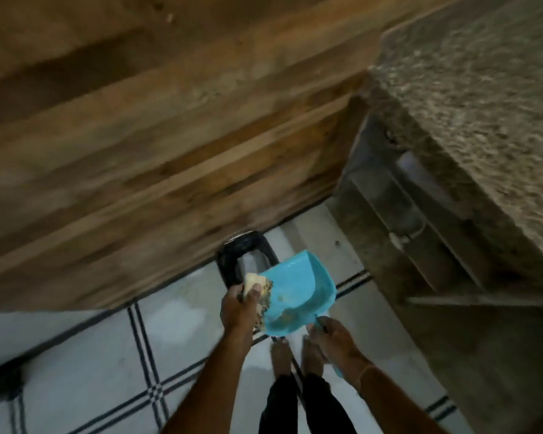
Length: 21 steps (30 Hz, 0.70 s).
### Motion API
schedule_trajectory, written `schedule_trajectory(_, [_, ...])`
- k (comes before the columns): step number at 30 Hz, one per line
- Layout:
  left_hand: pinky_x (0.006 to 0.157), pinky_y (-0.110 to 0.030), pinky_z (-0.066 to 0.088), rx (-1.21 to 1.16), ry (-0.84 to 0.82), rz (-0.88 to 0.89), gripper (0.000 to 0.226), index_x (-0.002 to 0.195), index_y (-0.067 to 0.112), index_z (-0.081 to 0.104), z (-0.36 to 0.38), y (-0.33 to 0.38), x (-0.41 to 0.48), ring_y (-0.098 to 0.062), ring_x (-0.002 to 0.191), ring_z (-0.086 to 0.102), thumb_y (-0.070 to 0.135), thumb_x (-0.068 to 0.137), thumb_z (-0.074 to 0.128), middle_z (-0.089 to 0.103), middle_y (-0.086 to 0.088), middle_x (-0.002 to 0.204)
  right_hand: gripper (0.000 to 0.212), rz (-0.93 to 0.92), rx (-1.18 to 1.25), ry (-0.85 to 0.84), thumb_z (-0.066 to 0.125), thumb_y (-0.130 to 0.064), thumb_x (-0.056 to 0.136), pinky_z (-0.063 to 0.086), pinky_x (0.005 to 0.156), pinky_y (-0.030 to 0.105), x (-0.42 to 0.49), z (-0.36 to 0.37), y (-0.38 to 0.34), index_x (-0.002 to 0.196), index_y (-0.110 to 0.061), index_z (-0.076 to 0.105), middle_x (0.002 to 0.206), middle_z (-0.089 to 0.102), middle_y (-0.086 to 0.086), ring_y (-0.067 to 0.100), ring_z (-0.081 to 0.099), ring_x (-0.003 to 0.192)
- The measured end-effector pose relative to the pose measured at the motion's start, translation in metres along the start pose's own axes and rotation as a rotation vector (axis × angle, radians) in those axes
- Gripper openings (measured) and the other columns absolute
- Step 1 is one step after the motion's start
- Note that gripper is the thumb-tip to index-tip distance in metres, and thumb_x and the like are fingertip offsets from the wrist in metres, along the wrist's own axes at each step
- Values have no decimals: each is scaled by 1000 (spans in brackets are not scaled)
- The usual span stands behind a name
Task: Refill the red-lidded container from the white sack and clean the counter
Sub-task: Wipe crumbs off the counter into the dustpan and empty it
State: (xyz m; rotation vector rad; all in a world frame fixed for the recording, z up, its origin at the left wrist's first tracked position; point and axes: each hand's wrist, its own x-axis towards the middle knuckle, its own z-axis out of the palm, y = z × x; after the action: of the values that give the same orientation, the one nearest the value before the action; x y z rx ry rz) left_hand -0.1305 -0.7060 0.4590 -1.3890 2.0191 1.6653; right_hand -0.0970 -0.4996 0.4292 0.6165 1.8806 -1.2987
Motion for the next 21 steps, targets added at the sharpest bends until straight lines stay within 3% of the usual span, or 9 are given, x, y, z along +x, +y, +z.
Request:
schedule_trajectory(2, [67, -34, 60, -72, 49, -49, 31, 109, 9, 71, -4, -8, 27, -25, 83, 74, 30, 89, 77, 76, -12, 98, 22, 21, -67, -37, 61, -27, 99, 43, 52, 28, 40, 23, -6, 78, -23, 61, 56, 58, -9, 10, 51, 46])
schedule_trajectory(5, [71, -42, 63, -142, 105, -121, 30, 110, 5, 70, -1, -29, 74, -30, 84, 75, 27, 91, 76, 76, -12, 94, 26, 44, -206, -100, 55, -40, 98, 47, 73, 35, 106, 58, -7, 78, -26, 59, 83, 65, 3, 21, 60, 77])
schedule_trajectory(7, [72, -44, 63, -156, 132, -158, 28, 109, 4, 69, 4, -49, 111, -31, 83, 73, 27, 93, 74, 74, -10, 90, 35, 69, -258, -122, 49, -50, 94, 43, 67, 36, 157, 84, -1, 75, -21, 58, 83, 62, 6, 22, 55, 72])
schedule_trajectory(10, [53, -37, 61, -199, 147, -190, 18, 103, 9, 66, 10, -70, 156, -29, 70, 69, 24, 95, 71, 71, -13, 85, 54, 50, -261, -109, 45, -64, 77, 48, 65, 40, 224, 119, -4, 83, -14, 65, 76, 64, 4, 21, 56, 66])
schedule_trajectory(13, [37, -33, 53, -233, 151, -216, 21, 102, 6, 64, 15, -90, 196, -28, 52, 61, 25, 95, 71, 68, -20, 77, 33, 73, -282, -83, 58, -42, 87, 51, 72, 38, 270, 146, -22, 106, -16, 67, 94, 68, 9, 28, 64, 83])
schedule_trajectory(16, [38, -29, 51, -245, 163, -262, 31, 112, 5, 64, 16, -105, 219, -34, 73, 71, 29, 94, 73, 71, -21, 94, 17, 158, -266, -81, 58, -34, 75, 44, 63, 34, 291, 160, -23, 80, -18, 55, 85, 61, 8, 25, 56, 75])
schedule_trajectory(18, [40, -29, 53, -261, 167, -276, 31, 114, 7, 64, 15, -111, 227, -33, 81, 72, 30, 94, 72, 70, -18, 98, 29, 146, -333, -70, 51, -39, 69, 45, 64, 37, 298, 168, -14, 85, -17, 61, 87, 63, 7, 24, 54, 77])
schedule_trajectory(21, [44, -29, 56, -245, 157, -256, 28, 112, 11, 63, 15, -113, 233, -25, 81, 70, 31, 95, 71, 69, -11, 97, 37, 131, -290, -47, 51, -51, 79, 42, 59, 35, 299, 171, 5, 95, -21, 66, 84, 62, 1, 23, 53, 76])
